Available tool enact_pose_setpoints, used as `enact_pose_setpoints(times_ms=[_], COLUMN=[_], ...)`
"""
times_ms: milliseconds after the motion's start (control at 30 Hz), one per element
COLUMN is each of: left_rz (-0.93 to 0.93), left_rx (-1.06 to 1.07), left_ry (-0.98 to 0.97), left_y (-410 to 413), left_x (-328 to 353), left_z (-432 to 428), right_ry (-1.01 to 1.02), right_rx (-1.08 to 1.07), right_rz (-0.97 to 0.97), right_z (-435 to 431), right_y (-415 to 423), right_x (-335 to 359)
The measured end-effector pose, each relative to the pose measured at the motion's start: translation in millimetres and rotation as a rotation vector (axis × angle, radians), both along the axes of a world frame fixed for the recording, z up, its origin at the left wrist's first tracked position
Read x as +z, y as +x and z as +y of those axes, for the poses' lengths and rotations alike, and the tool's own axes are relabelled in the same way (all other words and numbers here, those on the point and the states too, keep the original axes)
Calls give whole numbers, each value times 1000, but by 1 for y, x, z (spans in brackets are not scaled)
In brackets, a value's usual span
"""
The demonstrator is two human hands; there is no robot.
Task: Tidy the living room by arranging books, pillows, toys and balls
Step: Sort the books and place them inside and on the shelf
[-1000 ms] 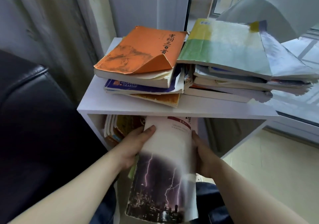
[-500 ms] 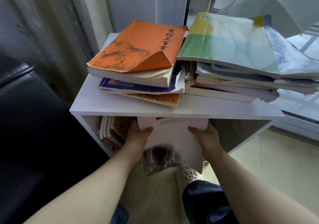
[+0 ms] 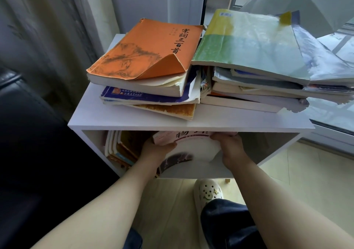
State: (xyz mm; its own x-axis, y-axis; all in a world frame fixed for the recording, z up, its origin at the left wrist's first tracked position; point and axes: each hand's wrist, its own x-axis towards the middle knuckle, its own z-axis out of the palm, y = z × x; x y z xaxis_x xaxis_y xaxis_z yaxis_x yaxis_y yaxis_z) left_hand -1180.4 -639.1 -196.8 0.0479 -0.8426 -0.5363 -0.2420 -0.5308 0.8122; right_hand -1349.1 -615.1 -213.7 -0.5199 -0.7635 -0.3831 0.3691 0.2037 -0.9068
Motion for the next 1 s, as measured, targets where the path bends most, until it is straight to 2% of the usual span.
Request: enact_pose_setpoints(times_ms=[167, 300, 433, 567, 700, 833, 933, 1000], left_rz=[-133, -77, -13, 13, -48, -85, -86, -42], left_rx=[-63, -67, -59, -32, -31, 154, 240, 312], left_ry=[-71, -48, 10, -34, -140, -167, -160, -160], left_y=[7, 15, 33, 55, 65, 63, 59, 55], left_x=[-1, 1, 4, 9, 5, -2, -8, -9], left_z=[6, 12, 19, 22, 28, 25, 16, 14], right_ry=[60, 22, -30, -68, 142, 409, 686, 669], right_rx=[-17, -41, 35, 85, 207, 184, 309, 367], right_rz=[-37, -46, -24, -30, 52, 32, -192, -434], right_z=[-2, -5, -12, -19, -40, -47, -22, -9], right_y=[-1, 6, 25, 47, 73, 121, 144, 148], right_x=[2, 0, 5, 9, 7, -12, -37, -51])
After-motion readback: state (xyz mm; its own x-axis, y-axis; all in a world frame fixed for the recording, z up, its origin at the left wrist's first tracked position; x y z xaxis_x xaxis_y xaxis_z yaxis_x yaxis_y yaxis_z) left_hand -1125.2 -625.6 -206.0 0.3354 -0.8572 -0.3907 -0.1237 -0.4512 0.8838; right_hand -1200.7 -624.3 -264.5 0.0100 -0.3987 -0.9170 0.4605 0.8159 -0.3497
